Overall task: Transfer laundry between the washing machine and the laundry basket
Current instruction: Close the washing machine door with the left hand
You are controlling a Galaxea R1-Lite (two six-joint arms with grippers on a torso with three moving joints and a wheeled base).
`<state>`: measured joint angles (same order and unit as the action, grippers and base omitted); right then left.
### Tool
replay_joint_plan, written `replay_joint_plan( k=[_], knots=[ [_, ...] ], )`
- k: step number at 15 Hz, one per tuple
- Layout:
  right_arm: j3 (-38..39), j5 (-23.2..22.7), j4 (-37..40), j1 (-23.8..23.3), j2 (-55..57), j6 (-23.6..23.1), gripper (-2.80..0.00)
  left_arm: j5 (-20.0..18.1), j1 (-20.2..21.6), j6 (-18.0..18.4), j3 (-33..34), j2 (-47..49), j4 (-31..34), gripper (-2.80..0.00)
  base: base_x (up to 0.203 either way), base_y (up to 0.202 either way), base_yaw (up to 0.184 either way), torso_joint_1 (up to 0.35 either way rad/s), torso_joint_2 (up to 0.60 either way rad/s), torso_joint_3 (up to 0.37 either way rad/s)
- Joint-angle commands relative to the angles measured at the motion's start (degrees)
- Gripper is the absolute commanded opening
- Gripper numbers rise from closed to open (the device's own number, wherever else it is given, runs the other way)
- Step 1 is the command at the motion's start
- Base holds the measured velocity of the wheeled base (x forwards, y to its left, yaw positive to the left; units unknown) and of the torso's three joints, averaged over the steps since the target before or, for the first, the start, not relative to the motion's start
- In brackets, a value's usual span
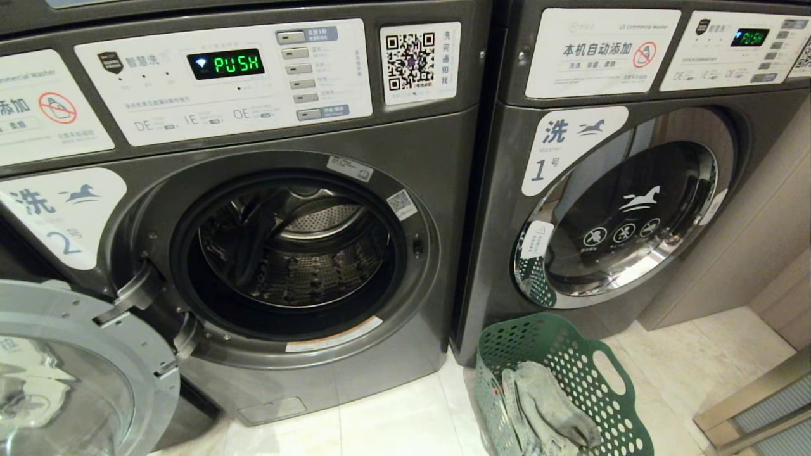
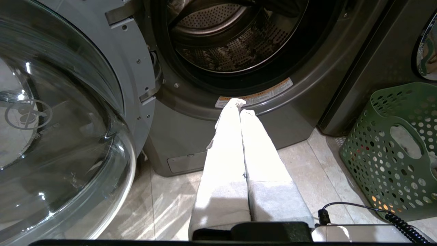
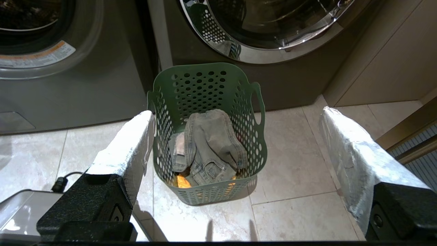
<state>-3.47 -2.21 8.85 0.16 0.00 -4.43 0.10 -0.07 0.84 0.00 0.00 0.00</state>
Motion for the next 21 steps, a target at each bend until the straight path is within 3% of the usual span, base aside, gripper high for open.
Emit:
replay_joint_plan(
  k=[1, 10, 21],
  knots=[
    [0.05, -0.08, 0.03, 0.02, 0.09, -0.10, 0.00, -0.01, -0.01, -0.05, 0.00, 0.09, 0.00, -2.80, 0.000, 0.000, 0.000, -0.001, 0.00, 0.194],
    [-0.04, -0.08, 0.03, 0.02, 0.09, -0.40, 0.00, -0.01, -0.01, -0.40, 0.00, 0.09, 0.00, -2.80, 0.000, 0.000, 0.000, 0.003, 0.00, 0.186],
    [-0.04, -0.08, 0.03, 0.02, 0.09, -0.58, 0.00, -0.01, -0.01, -0.58, 0.00, 0.09, 0.00, -2.80, 0.001, 0.000, 0.008, 0.001, 0.00, 0.008]
  ],
)
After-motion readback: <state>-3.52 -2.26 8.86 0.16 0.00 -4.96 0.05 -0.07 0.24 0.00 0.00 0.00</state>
